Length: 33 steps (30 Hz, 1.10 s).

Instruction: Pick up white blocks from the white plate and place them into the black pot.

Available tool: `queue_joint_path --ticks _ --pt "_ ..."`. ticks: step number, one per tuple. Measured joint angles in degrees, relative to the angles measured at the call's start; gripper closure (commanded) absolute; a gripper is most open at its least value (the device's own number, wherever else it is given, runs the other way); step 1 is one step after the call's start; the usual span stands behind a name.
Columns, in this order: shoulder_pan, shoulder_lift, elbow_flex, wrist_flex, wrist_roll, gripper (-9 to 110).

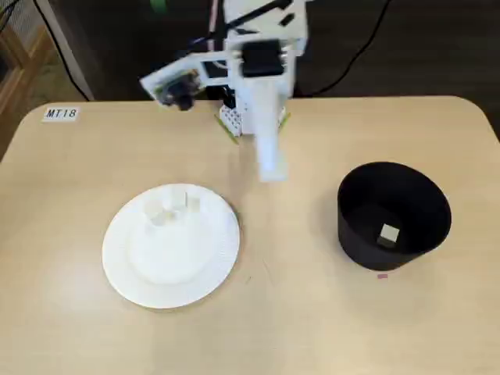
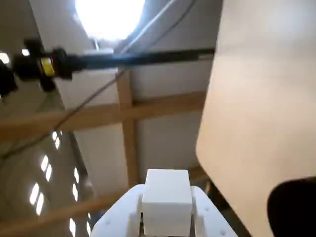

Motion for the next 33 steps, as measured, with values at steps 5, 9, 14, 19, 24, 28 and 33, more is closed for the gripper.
queue_joint_path --ticks 5,9,14,19,24,28,33 --pt "-12.7 -6.9 0.0 -0.1 -5.3 104" --pt "-16.1 -12.7 0.0 2.3 -6.3 104" --pt "-18.6 -17.6 -1.2 7.5 -6.9 104" --pt "-19.2 -26.2 -13.4 19.6 -9.1 104" --pt "-19.3 -37.4 -31.4 32.3 -11.5 104" --pt "-19.3 -45.2 -42.2 40.1 -13.4 104" --pt "-19.3 -49.4 -43.6 42.7 -15.5 104"
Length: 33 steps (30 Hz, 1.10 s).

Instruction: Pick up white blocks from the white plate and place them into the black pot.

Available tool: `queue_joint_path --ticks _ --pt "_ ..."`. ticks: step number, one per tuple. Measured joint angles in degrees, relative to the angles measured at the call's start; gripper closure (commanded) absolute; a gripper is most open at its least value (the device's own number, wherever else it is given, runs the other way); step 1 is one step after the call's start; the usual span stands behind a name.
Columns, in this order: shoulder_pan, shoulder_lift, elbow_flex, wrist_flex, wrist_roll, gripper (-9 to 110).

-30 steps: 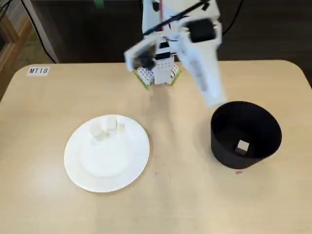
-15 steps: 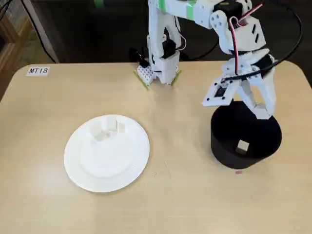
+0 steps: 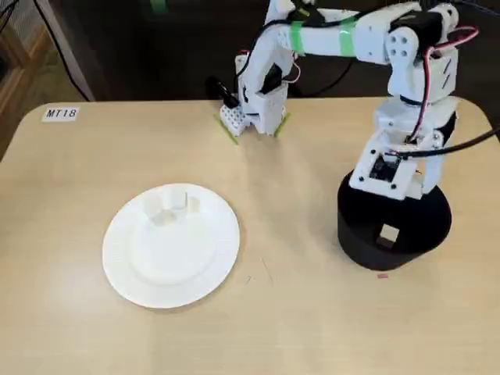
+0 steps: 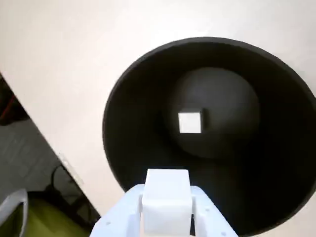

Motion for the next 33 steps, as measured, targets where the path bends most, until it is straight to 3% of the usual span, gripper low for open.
queue_joint_path --ticks 10,16,18,21,23,33 --pt "0.0 -6.8 0.0 0.0 -0.9 104" --pt "0.0 -6.8 0.0 0.0 -1.7 73" --pt "0.0 -6.7 0.0 0.0 -2.7 70" --pt "0.2 -6.6 0.0 0.0 -3.0 82" --pt "0.4 -5.7 0.0 0.0 -3.0 104" --pt "12.1 8.8 0.4 0.3 2.3 104"
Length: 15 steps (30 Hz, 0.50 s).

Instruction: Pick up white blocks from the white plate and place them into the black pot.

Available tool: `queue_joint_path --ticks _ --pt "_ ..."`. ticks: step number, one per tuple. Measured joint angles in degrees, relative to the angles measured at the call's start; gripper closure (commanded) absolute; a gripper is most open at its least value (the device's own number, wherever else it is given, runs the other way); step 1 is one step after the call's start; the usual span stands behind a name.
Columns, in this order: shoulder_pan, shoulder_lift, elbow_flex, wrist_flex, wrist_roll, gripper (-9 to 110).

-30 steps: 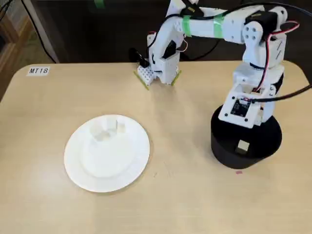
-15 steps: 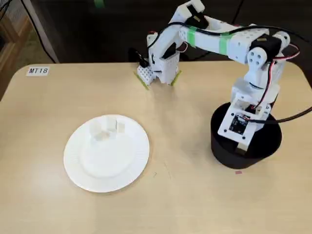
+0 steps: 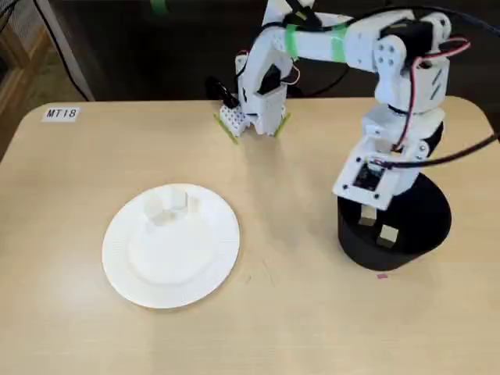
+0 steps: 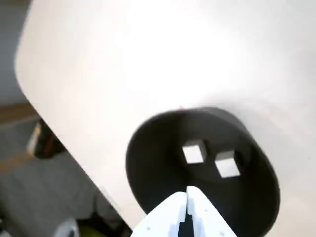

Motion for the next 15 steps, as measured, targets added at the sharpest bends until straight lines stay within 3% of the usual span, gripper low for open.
queue_joint_path --ticks 7,15 --pt "21.6 12.8 11.9 0.1 14.5 104" --pt "44.0 16.0 24.3 0.0 18.8 104"
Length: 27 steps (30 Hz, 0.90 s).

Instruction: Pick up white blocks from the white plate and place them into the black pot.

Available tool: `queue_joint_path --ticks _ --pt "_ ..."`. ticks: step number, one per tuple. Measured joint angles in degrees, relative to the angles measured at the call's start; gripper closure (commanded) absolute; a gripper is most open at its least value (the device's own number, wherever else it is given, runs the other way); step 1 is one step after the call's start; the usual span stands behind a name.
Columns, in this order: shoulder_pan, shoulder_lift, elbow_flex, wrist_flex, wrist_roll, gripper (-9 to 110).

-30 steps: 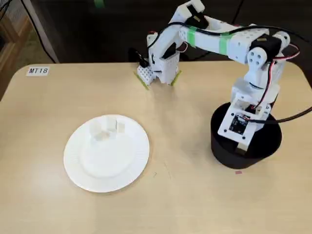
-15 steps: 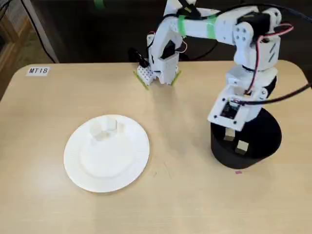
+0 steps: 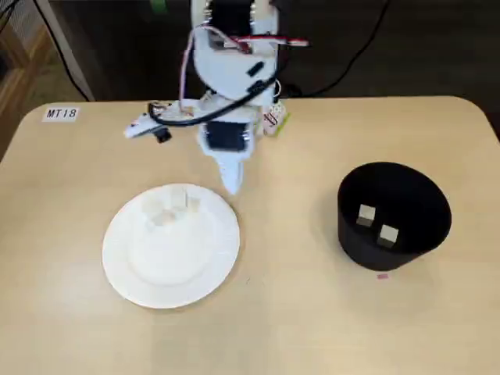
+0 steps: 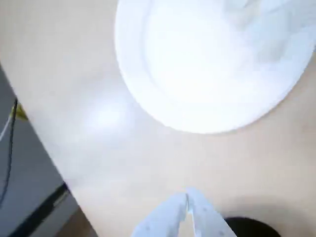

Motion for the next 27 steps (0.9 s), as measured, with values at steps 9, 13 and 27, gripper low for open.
queue_joint_path --ticks 9,13,27 --pt "25.6 16.6 29.1 -14.0 -2.2 104" --pt "28.7 19.7 39.2 -20.3 -3.8 104" --pt "25.3 14.8 49.0 -33.7 -3.6 74"
